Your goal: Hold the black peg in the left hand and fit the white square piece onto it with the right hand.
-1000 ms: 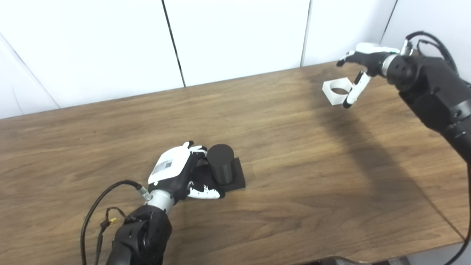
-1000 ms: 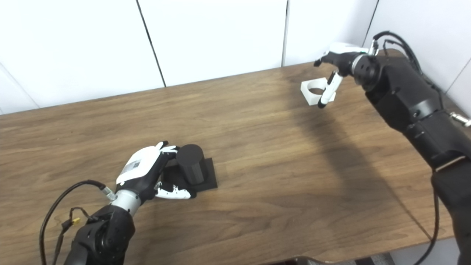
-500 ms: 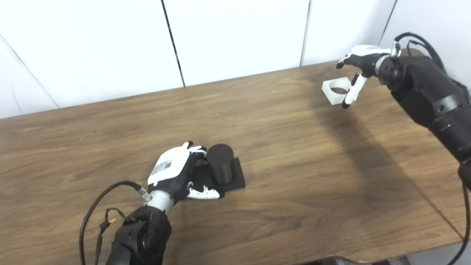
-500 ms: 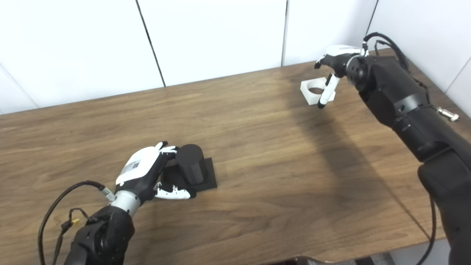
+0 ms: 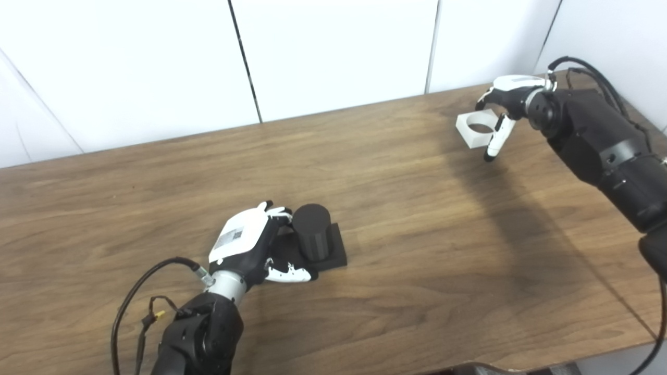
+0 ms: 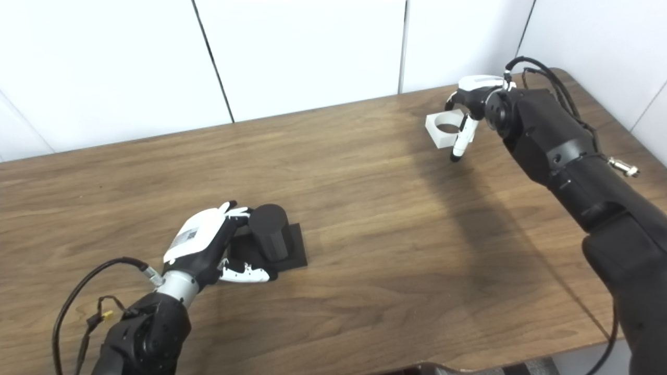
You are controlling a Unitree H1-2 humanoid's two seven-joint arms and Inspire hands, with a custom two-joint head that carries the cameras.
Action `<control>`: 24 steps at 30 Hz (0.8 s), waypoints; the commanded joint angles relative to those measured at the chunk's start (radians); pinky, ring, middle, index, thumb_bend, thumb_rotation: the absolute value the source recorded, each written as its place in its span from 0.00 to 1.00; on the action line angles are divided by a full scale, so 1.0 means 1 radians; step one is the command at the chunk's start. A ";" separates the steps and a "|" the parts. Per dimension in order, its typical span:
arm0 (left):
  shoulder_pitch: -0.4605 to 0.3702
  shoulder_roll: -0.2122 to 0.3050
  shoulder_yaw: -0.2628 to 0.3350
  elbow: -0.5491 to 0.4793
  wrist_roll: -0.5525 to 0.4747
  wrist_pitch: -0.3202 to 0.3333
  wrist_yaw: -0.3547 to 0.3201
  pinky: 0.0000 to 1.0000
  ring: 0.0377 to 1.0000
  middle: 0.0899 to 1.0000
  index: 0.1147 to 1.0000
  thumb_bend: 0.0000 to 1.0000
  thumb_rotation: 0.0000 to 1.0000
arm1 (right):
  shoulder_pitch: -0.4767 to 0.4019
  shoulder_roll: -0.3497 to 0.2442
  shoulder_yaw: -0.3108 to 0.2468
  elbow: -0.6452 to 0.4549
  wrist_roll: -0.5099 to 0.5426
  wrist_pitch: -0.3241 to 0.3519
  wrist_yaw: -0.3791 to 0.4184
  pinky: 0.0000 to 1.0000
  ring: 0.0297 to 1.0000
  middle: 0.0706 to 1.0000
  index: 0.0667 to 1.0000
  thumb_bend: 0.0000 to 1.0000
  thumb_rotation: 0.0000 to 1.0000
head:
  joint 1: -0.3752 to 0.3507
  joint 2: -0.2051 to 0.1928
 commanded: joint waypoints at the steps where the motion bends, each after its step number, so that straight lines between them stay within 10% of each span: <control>1: 0.030 0.029 -0.004 0.019 0.039 0.036 -0.035 1.00 1.00 0.88 0.42 0.51 0.06 | -0.040 -0.019 -0.016 -0.016 -0.009 -0.016 -0.027 1.00 1.00 0.98 0.81 0.91 0.21 | 0.001 0.001; 13: 0.034 0.027 -0.001 0.008 0.045 0.043 -0.047 1.00 1.00 0.88 0.43 0.51 0.06 | -0.026 -0.028 0.012 -0.006 -0.049 -0.071 -0.040 0.95 0.97 0.89 0.59 0.84 0.17 | 0.001 0.006; 16: 0.033 0.027 -0.002 0.006 0.048 0.043 -0.047 1.00 1.00 0.88 0.42 0.51 0.06 | -0.019 -0.028 0.003 -0.007 -0.040 -0.081 -0.046 0.93 0.96 0.87 0.47 0.55 0.15 | 0.003 0.006; 24: 0.031 0.017 -0.004 0.011 0.053 0.043 -0.039 1.00 1.00 0.88 0.42 0.51 0.06 | 0.008 -0.025 -0.028 -0.015 -0.028 -0.121 -0.088 0.86 0.91 0.81 0.45 0.52 0.13 | 0.004 0.004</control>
